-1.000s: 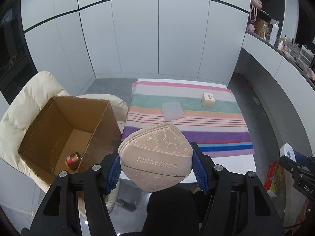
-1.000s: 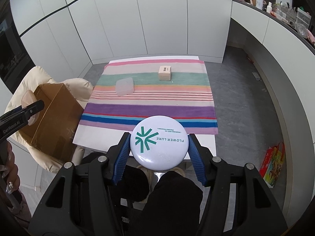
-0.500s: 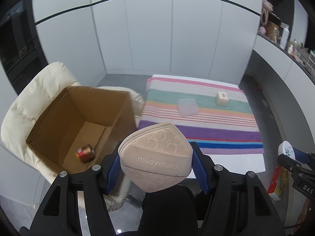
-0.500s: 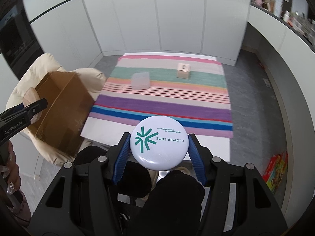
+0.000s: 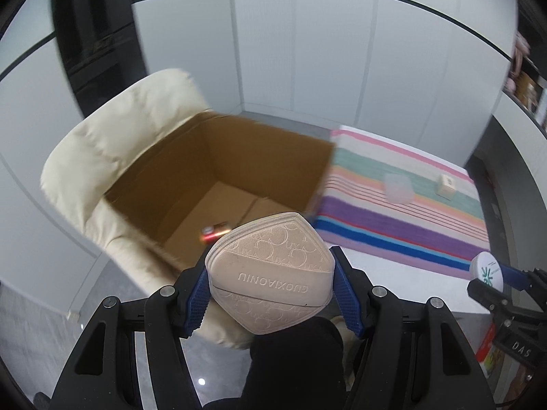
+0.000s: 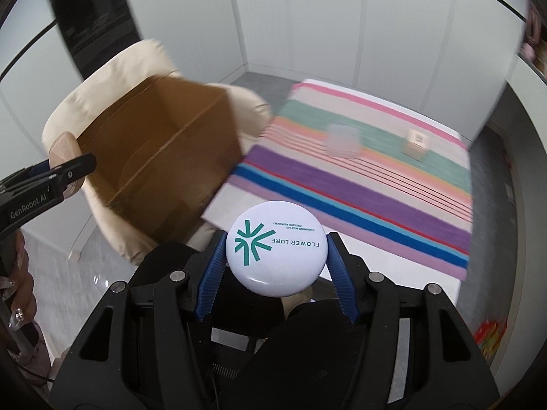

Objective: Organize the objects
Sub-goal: 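Lift the compact with the right gripper and sponge with the left gripper toward the box, then open both grippers to drop the compact and sponge into the cardboard box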

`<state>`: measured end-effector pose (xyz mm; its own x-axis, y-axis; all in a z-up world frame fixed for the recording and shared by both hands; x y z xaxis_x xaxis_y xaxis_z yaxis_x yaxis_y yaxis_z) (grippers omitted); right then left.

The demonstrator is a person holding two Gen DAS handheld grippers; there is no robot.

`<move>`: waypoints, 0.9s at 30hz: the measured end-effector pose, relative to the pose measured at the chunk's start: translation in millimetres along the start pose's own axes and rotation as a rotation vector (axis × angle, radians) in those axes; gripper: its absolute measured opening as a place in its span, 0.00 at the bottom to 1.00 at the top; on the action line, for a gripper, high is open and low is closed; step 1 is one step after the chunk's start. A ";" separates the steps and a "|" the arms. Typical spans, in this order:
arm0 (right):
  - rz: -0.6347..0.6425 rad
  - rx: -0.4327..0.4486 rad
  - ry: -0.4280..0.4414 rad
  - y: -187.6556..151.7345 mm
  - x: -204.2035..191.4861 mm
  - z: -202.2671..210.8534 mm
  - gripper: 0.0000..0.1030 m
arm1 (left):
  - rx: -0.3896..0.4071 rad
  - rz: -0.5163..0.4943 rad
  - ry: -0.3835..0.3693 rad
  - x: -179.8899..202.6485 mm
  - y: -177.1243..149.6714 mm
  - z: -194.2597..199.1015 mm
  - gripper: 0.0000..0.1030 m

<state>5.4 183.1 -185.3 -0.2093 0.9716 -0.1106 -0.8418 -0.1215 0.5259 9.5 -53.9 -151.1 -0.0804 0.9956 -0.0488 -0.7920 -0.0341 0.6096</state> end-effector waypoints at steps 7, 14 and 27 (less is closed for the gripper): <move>0.118 -0.025 0.077 8.8 -68.2 -23.6 0.58 | -0.032 0.107 0.060 -63.0 -12.4 -3.5 0.63; 0.196 -0.044 0.101 12.4 -104.6 -35.8 0.58 | -0.039 0.156 0.080 -86.6 -13.8 -10.4 0.63; 0.218 -0.027 0.090 43.6 -108.5 -54.5 0.58 | -0.048 0.172 0.088 -88.6 -0.5 -32.6 0.63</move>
Point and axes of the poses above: each gripper's, at about its wrist camera, not at the fingertips, and z roughly against the way its jaws point, x to its right, y to its top, the point moved 4 cm from there along -z, roughly the way its jaws point, and after that the axes turned 3 degrees about -z, right-handed, at the moved point
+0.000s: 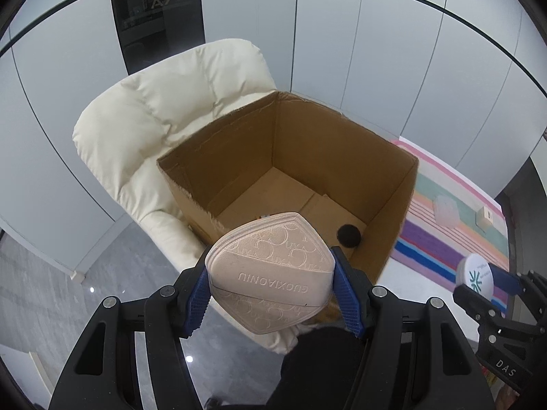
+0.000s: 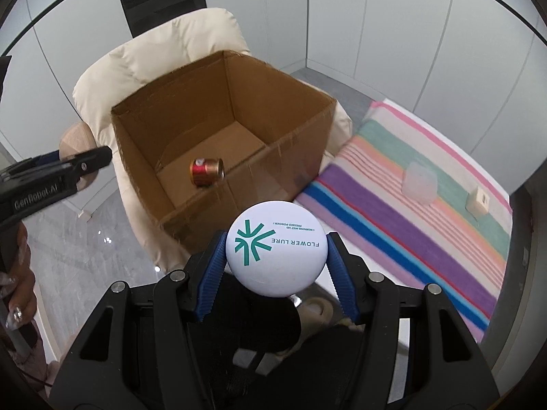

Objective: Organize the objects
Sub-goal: 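Open both grippers to drop the compact and sponge into the cardboard box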

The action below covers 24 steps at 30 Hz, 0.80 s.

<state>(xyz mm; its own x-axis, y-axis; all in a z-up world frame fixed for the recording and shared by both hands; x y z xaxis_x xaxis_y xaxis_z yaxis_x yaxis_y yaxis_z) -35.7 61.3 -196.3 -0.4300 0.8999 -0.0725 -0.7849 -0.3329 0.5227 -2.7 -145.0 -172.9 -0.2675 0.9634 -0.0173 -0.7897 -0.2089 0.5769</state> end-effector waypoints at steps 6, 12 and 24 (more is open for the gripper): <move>0.045 0.020 0.003 40.7 -15.9 -22.8 0.58 | -0.006 0.030 -0.005 -3.9 19.6 -21.6 0.63; 0.091 0.019 0.024 72.1 -34.7 -49.4 0.58 | -0.012 0.050 -0.006 -6.0 39.9 -41.4 0.64; 0.155 0.050 0.069 95.5 -56.5 -84.0 1.00 | -0.022 0.103 -0.051 -12.0 58.1 -67.2 1.00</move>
Point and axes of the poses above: each gripper's, at about its wrist camera, not at the fingertips, and z roughly against the way its jaws point, x to its right, y to its top, the point moved 4 cm from there along -z, roughly the way its jaws point, and after that the axes turned 3 degrees about -z, right-handed, at the moved point
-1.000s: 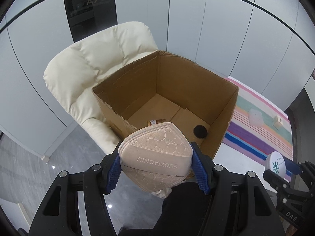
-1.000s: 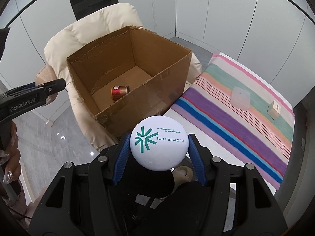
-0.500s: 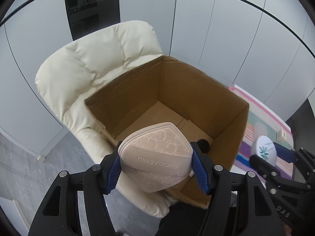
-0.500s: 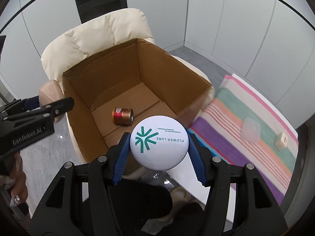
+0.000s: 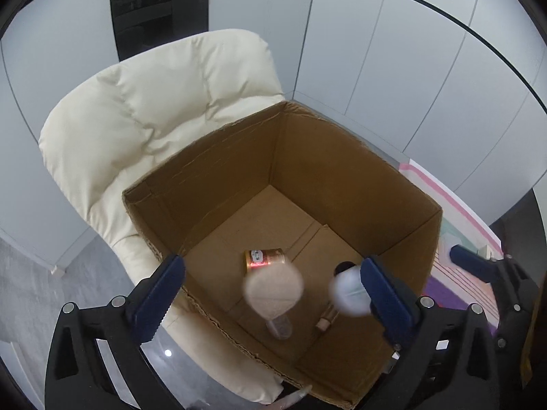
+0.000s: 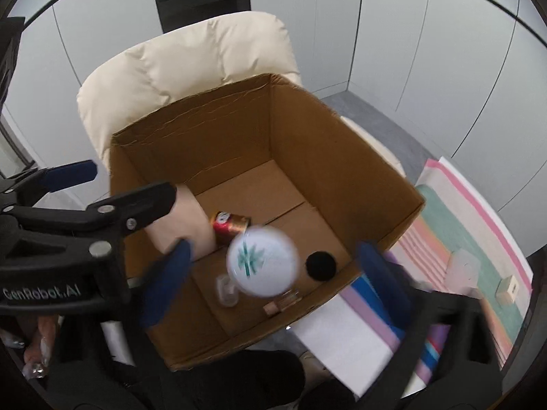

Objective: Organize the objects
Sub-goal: 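Open both grippers to drop the compact and sponge into the cardboard box, then withdraw both tools from the box back toward the table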

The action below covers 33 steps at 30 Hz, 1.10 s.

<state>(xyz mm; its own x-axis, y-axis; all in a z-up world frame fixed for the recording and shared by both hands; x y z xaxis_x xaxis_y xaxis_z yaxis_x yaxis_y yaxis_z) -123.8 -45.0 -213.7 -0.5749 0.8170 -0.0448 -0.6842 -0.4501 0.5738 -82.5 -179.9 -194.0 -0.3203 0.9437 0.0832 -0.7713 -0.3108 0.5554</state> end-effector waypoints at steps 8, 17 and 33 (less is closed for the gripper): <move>-0.089 -0.012 0.004 -2.7 20.7 -2.1 1.00 | -0.016 0.006 0.045 -10.6 -2.6 -8.1 0.99; -0.097 -0.012 -0.016 -5.8 26.7 4.9 1.00 | -0.027 0.008 0.050 -9.4 -4.3 -6.2 1.00; -0.137 0.007 -0.036 -10.6 45.6 22.9 1.00 | -0.023 -0.040 0.047 11.4 -9.1 5.4 1.00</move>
Point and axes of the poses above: each gripper's, at about its wrist camera, not at the fingertips, and z roughly against the way its jaws point, x to its right, y to its top, the point moved 4 cm from there along -z, roughly the way its jaws point, and after that the axes turned 3 degrees about -z, right-handed, at the moved point
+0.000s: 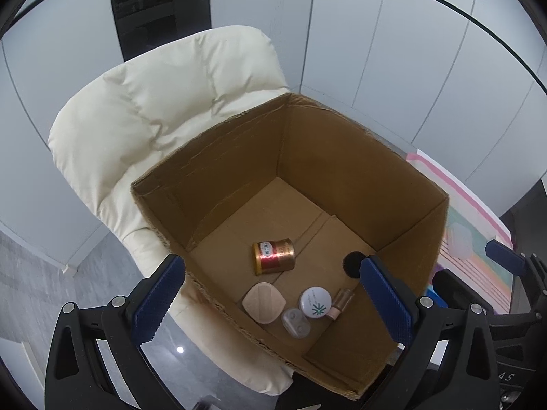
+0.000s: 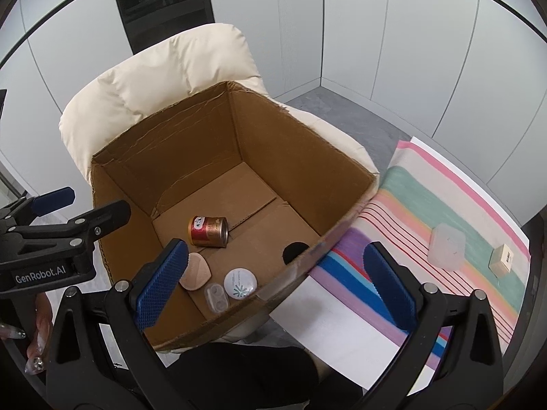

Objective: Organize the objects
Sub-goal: 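Withdraw both tools from the box back toward the table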

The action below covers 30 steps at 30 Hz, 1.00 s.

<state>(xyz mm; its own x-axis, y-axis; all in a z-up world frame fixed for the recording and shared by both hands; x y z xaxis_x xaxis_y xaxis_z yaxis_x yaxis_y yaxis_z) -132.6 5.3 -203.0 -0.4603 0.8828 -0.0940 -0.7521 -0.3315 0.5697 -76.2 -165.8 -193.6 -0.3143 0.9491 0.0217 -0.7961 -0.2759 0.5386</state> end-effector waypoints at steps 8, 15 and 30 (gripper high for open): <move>-0.066 0.022 -0.046 -12.4 39.8 23.0 1.00 | -0.006 -0.063 -0.049 44.8 0.1 1.9 0.99; -0.160 0.024 -0.130 -37.7 102.0 46.3 1.00 | -0.007 -0.181 -0.121 118.8 -3.5 -0.3 0.99; -0.473 0.010 -0.312 -126.0 266.9 92.4 1.00 | -0.048 -0.415 -0.232 277.9 -38.2 -12.5 0.99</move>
<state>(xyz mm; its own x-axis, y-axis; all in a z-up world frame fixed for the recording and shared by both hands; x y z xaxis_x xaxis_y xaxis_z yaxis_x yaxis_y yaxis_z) -117.1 313.4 -224.5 0.0882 0.9915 -0.0960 -0.8371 0.1260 0.5323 -139.6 106.6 -218.7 0.1545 0.9880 0.0030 -0.8544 0.1321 0.5025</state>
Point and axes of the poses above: each gripper's, at about its wrist camera, not at the fingertips, and z roughly against the way its jaws point, x to its right, y to its top, the point moved 4 cm from there along -z, roughly the way its jaws point, and after that the axes turned 3 degrees about -z, right-handed, at the moved point
